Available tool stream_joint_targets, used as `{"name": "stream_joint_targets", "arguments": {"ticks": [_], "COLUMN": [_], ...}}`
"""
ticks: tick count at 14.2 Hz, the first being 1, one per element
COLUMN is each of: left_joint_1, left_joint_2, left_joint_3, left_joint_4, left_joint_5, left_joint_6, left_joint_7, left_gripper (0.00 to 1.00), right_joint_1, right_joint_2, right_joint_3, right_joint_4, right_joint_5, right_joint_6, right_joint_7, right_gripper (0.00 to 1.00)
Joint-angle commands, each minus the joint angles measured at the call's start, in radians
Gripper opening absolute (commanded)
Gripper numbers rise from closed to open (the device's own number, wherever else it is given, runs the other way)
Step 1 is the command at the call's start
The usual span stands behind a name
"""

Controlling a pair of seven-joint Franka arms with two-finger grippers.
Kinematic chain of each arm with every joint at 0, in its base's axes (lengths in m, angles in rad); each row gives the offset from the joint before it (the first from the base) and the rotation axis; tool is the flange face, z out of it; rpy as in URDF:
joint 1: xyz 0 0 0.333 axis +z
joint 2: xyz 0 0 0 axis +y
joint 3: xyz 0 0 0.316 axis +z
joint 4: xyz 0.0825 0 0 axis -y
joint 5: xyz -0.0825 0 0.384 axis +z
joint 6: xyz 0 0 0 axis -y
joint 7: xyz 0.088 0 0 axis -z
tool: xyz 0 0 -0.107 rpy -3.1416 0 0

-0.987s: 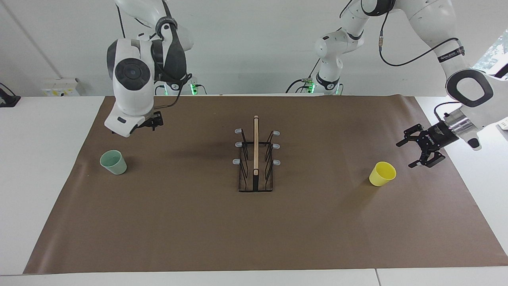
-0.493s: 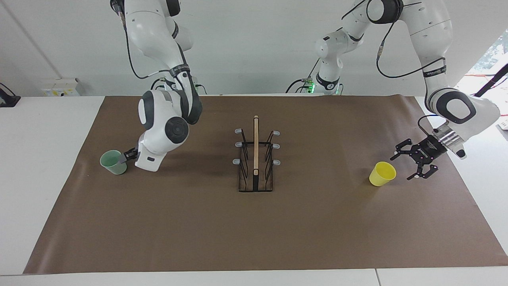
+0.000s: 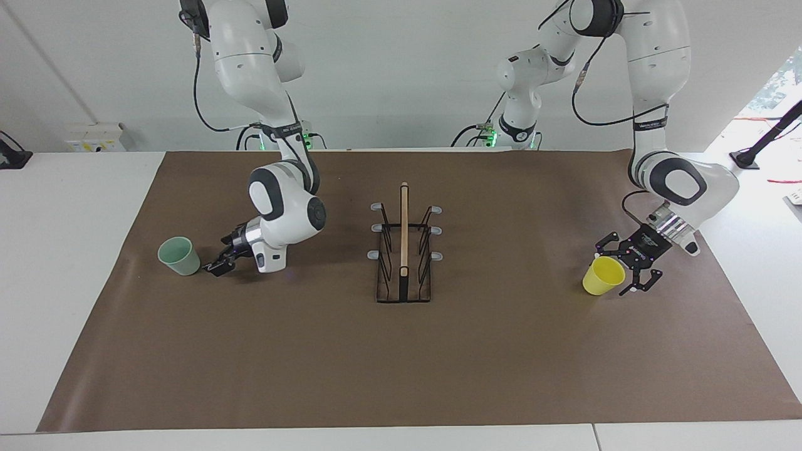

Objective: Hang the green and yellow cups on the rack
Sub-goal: 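Reach the left gripper to the yellow cup while the right gripper reaches the green cup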

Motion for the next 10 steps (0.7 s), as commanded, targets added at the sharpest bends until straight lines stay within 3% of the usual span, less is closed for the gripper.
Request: {"name": "stream_joint_targets", "arguments": {"ticks": [1,5,9,10], "left_joint_1": [-0.011,-0.032,-0.043,-0.054], "left_joint_2": [-0.037,-0.038,-0.037,-0.037], "left_joint_3": [0.005,0.003,0.003,0.003], "left_joint_4": [-0.057,-0.075,-0.075,-0.075], "left_joint_5": [-0.043,-0.098,-0.098,-0.100], "left_joint_6": [0.042,0.075,0.091,0.095], "left_joint_7": [0.004,0.015,0.019,0.019], "left_gripper": [1.00,1.00,1.00,0.78], "right_joint_1": [-0.050,-0.079,-0.104,-0.109], "right_joint_2": [-0.043,-0.044,-0.052,-0.052], "right_joint_3": [0.005,0.005,0.005,0.005], "right_joint_4": [-0.077,-0.121,-0.149,-0.150], "right_joint_5": [-0.101,-0.250,-0.272,-0.287], "right_joint_6": [0.047,0.113,0.124,0.127], "right_joint_7": [-0.044,-0.055,-0.057,-0.057], "right_gripper": [1.00,1.00,1.00,1.00]}}
